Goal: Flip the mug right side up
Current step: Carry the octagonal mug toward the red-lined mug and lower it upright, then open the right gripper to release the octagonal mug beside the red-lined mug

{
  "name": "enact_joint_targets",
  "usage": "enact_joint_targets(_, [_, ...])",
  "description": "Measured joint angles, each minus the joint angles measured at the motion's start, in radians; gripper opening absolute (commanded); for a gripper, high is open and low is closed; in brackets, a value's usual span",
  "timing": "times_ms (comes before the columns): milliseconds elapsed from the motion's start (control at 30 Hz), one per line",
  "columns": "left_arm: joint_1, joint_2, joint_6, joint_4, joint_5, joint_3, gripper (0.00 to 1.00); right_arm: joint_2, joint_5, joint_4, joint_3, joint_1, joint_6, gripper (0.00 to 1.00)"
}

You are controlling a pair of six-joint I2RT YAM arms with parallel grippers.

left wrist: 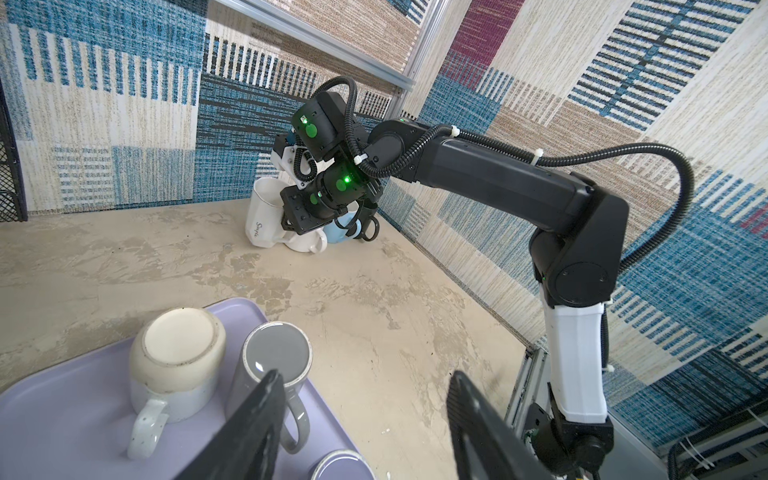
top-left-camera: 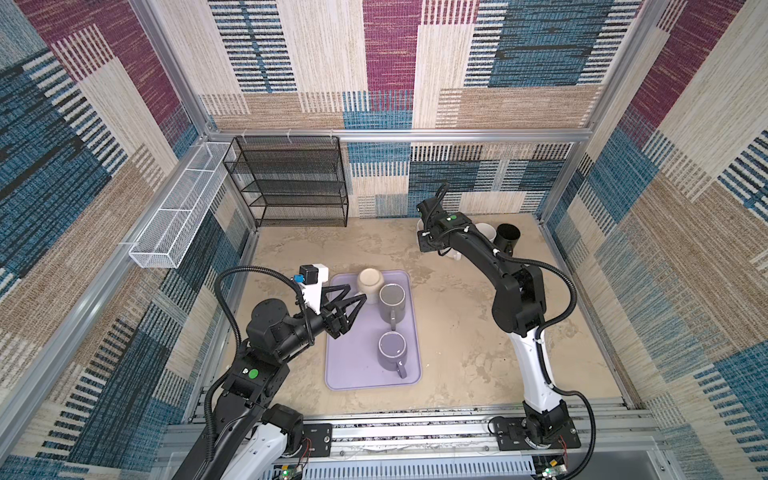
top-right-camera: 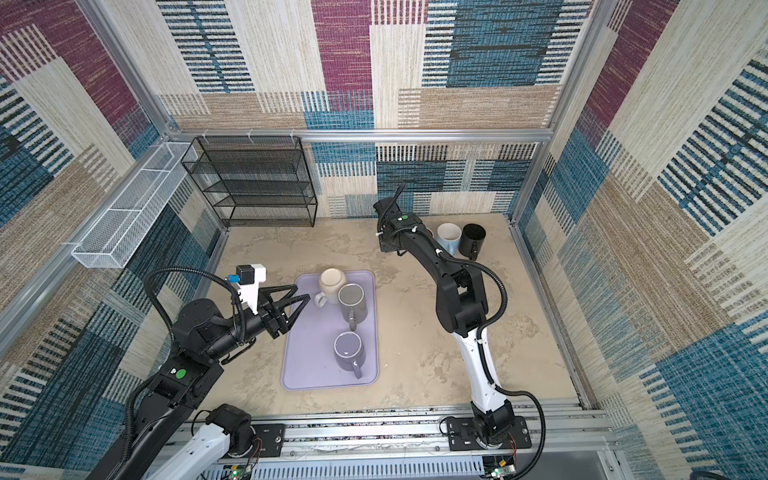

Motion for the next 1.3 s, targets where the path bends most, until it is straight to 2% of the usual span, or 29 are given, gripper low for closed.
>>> enact_joint_targets(600, [0.0,0.023,0.007,-0.002,0.001,0.011,0.63,0.076,0.0,-0.063,0.087,-0.002,-0.019,0.0])
enact_joint_targets(1033, [0.0,0.031,0.007,-0.008,0.001,0.016,0.63,0.084,-0.005,-0.064,0.077,-0.008,-0.018,0.0])
enact_joint_targets(1300, [0.0,0.03,0.007,-0.008,0.001,0.016,0.63,0.078,-0.018,-0.06,0.07,-0.011,-0.013,0.23])
